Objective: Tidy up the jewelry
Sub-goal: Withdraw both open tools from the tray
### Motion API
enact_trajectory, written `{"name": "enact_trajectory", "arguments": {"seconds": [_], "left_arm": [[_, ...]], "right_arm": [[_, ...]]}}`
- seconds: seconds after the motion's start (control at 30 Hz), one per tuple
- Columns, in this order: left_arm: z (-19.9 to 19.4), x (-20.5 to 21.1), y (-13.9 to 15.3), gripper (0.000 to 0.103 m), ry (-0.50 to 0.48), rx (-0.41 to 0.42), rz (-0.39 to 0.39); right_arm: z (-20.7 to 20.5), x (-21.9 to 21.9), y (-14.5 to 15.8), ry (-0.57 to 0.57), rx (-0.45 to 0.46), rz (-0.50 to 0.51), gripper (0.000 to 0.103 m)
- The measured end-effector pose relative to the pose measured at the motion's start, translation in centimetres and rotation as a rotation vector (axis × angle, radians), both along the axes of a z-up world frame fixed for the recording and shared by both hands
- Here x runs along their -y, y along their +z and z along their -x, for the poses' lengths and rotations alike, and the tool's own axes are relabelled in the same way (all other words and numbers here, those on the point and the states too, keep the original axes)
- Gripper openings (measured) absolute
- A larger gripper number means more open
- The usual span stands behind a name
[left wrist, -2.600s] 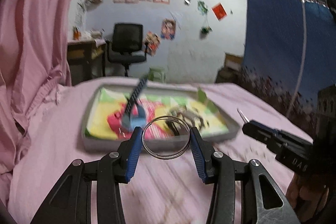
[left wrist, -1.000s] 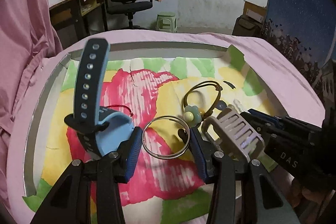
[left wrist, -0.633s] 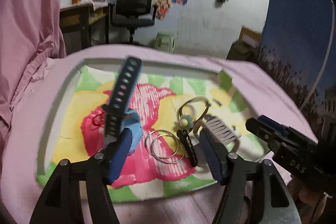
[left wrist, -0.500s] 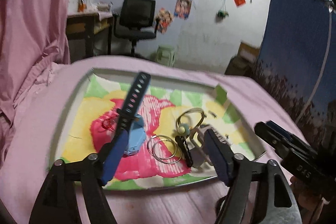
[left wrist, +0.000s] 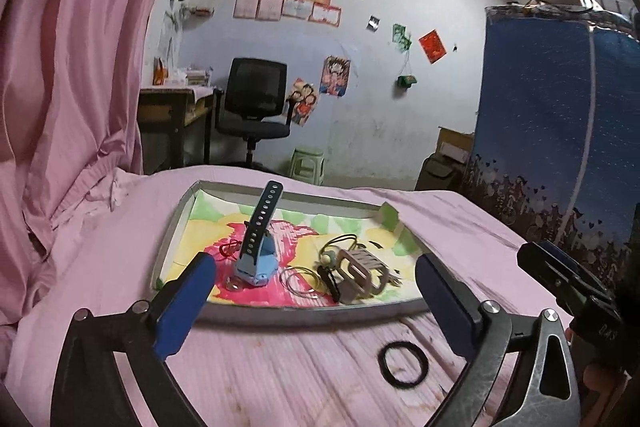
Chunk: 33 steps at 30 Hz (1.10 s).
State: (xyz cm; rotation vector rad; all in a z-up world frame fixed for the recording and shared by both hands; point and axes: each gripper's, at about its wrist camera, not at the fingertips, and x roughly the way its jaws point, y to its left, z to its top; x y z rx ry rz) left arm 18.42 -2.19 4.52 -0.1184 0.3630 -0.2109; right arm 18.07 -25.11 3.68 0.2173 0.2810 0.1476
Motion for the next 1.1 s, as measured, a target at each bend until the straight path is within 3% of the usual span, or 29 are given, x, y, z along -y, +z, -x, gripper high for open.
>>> {"name": "enact_trajectory", "arguments": {"seconds": [0.3,0.63,0.87,1.1], "left_arm": [[3.8,0.2,-0.4,0.103,-0.032,0.024,-0.009],[5.9,0.1,-1.7,0.103,-0.056,-0.013,-0.036],[4.9,0.5,-2.9,0.103,-0.115,-0.121,-0.059],[2.9,1.5,-4.6,0.103,-0.171,-0.252,-0.084]], "right_arm": [[4.4,0.0,0.3,0.008,0.028,0.031,0.102],[7.7,0.4,-1.1,0.024,-0.023,0.063,0.102],[8.4,0.2,-2.6,0.065,-0.097,0.095,0.102],[7.9,-0.5,-4.5,0.149,-0.231,0.148,0.101]]}}
